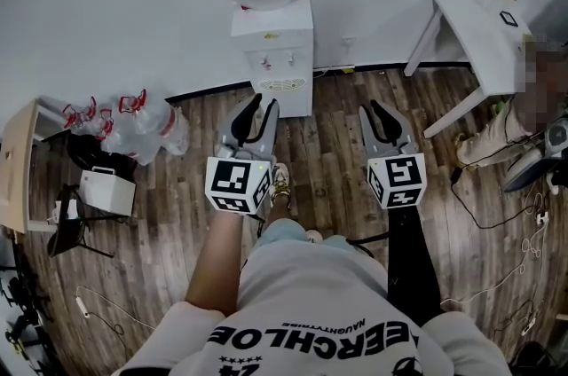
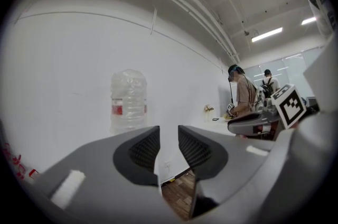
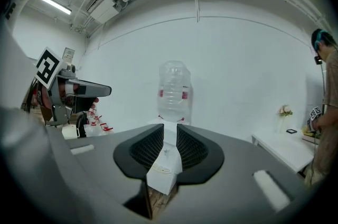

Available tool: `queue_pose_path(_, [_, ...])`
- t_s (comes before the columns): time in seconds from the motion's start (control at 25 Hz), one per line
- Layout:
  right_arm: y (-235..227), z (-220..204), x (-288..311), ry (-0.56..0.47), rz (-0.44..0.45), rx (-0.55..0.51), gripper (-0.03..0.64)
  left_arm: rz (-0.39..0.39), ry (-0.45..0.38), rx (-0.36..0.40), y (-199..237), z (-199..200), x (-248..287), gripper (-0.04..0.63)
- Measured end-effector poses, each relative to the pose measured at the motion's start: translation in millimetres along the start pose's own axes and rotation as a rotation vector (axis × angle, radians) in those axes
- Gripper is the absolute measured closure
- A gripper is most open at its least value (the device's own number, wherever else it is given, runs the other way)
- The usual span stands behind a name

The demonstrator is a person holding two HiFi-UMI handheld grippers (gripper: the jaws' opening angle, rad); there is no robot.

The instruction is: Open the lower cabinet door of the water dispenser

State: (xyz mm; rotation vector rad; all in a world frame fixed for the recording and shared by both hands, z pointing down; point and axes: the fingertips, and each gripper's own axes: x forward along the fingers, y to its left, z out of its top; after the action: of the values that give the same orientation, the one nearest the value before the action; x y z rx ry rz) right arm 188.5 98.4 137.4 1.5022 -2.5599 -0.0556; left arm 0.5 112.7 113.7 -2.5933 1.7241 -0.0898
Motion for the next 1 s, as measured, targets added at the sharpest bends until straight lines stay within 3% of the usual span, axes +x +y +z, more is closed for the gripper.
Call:
queue_pose_path(0.52, [-29,2,57,0.012,-0.022,0.026,0.558,-0.059,0.012,0.027,21,8,76,0.482])
queue_pose_path(1.0, [-61,18,126,0.026,-0.096,0.043,0.558,-0.167,0.02,0.037,52,15,162,0.482])
